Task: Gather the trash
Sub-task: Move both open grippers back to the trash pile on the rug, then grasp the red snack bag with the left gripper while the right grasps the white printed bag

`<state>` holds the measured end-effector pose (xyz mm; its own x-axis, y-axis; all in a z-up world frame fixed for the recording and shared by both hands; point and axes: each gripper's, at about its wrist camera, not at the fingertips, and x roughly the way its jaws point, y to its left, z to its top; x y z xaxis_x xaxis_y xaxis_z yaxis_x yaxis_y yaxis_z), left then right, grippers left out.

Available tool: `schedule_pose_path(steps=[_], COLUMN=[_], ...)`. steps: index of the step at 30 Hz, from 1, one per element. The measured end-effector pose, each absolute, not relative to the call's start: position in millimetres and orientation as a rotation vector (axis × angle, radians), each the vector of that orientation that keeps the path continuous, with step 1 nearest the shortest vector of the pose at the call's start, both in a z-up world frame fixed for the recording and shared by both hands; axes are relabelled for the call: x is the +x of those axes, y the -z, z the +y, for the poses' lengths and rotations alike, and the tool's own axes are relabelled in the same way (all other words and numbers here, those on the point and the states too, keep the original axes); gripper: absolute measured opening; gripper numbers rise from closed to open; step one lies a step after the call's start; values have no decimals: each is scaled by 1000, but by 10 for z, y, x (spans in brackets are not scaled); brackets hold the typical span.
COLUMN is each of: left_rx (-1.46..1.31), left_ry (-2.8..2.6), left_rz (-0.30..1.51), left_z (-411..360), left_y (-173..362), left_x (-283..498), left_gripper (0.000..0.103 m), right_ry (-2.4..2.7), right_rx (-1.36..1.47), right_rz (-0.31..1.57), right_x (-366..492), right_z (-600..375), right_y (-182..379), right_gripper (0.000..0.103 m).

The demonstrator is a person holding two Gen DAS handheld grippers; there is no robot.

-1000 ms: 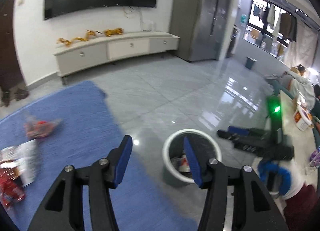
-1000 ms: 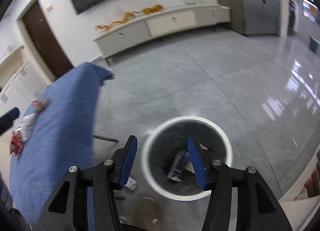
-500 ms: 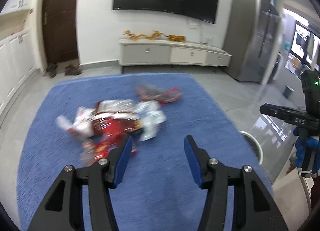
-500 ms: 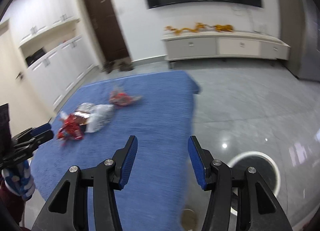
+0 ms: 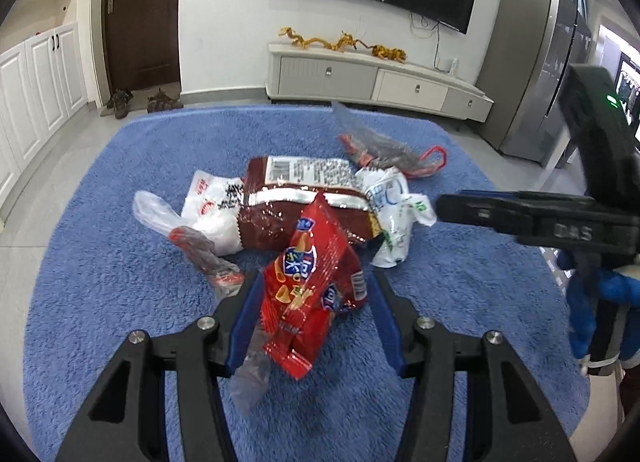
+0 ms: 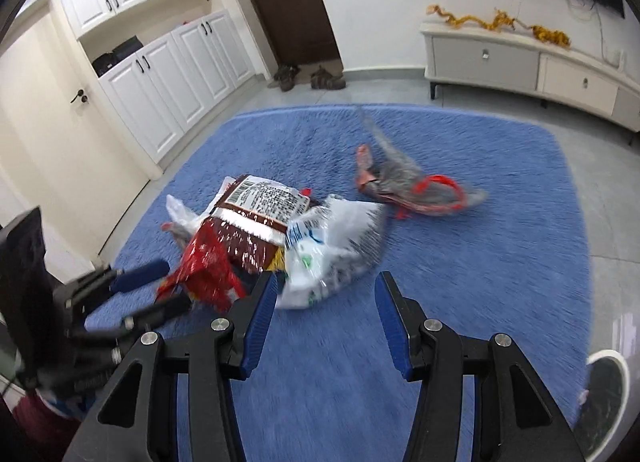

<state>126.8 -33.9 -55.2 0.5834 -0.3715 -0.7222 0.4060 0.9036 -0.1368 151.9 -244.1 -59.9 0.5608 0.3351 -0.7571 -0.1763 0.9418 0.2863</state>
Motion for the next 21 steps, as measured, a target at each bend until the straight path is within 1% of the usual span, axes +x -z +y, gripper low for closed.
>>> schedule_pose_path(steps=[1,2,3,4,5,6,7,8,14,21], left_rx=[41,39,36,33,29,26,24,26,-33,-93], left_ry=[458,462,466,471,480,490,497,506,549,601], left_rz=[839,844,850,858,866,873,872,870,859,813], left_z=[-347,-358,-372,-379,-388,-397,-402,-412,-391,-298], left_y=[580,603,622,639,653,665,664,655,525,179], left_x=[1287,1305,1323,1341,1354,1359,1348,1328,1188,883], left_gripper=[50,46,38,33,23,20,17,13,12,12], right_ry=[-304,-299,-298,-303,-307,-305,-308,-316,-337,-353], right_rx=[188,192,203,224,239,245,248,252,221,226], right_rz=[942,954,963,973,981,989,992,992,966,873], right_x=[1607,1683,1740,1798,1840,1873,1895,1898,1654,1006], right_z=[-2386,-2352,-2334,-2332,-2337,-2334,-2337,-2339,-2415,-2721], right_y=[660,724,774,831,876,916,947,958,851,460], right_gripper=[50,49,48,45,42,33,21,21,19,18])
